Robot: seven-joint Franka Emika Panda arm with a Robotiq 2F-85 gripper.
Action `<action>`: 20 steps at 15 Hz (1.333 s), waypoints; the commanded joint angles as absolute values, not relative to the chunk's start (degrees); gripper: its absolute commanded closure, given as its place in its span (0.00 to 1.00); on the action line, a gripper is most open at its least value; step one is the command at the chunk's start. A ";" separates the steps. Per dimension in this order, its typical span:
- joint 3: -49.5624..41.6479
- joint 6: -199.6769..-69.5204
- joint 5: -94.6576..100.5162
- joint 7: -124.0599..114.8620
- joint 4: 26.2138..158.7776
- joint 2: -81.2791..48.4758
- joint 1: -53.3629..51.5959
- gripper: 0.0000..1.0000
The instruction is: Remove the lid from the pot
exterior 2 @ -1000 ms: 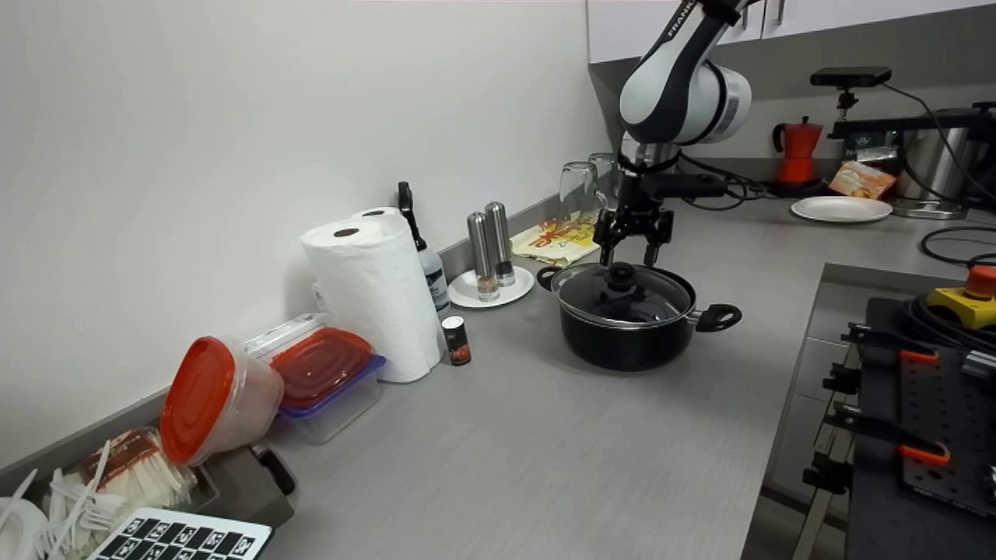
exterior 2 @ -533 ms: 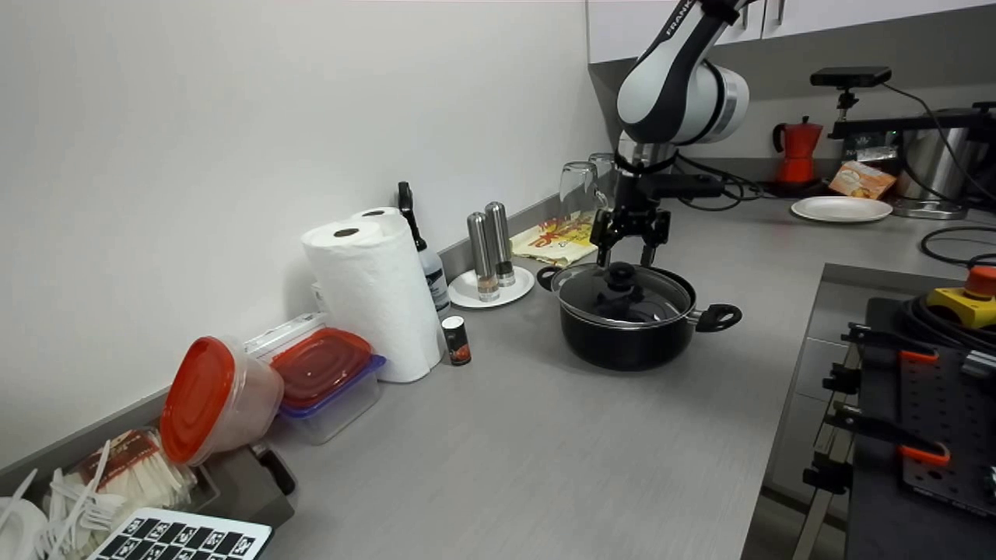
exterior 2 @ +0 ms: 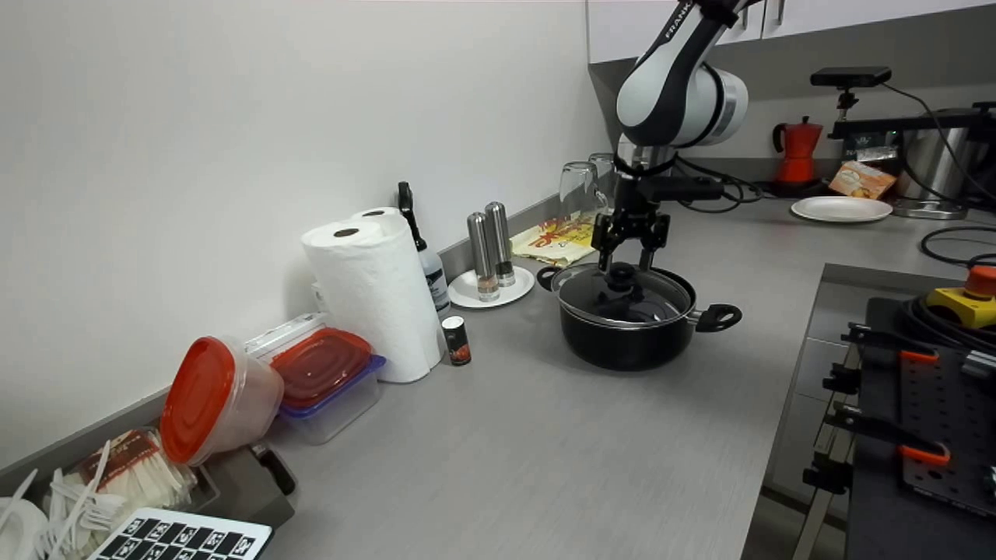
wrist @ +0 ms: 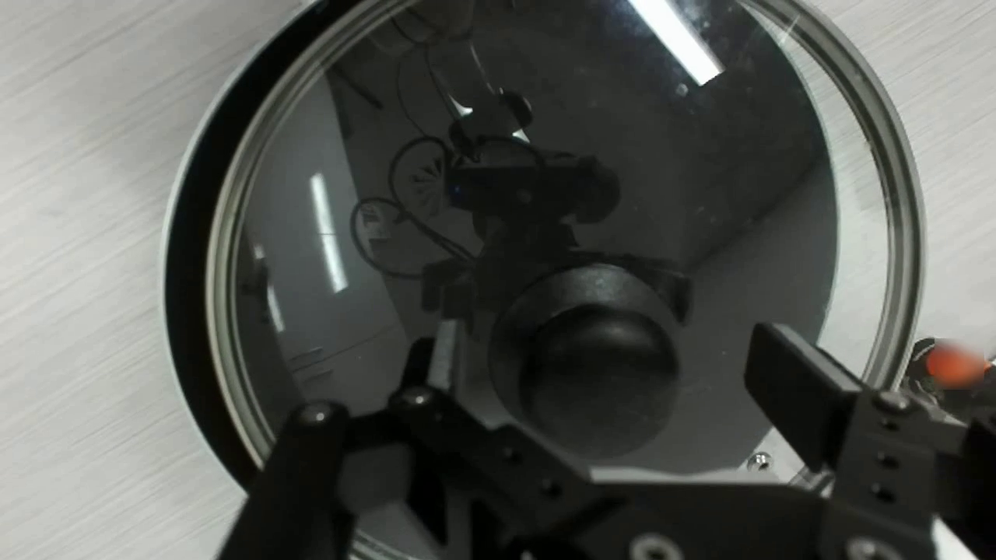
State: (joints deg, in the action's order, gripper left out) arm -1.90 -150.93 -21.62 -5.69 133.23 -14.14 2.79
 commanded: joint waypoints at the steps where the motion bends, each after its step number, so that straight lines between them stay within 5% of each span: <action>1: -1.52 -150.11 -20.50 -7.59 132.40 -14.71 2.81 0.40; 6: -1.46 -149.73 -20.64 -7.52 132.22 -14.73 2.94 0.76; 20: 0.22 -147.43 -22.80 -4.49 134.12 -5.65 2.96 0.74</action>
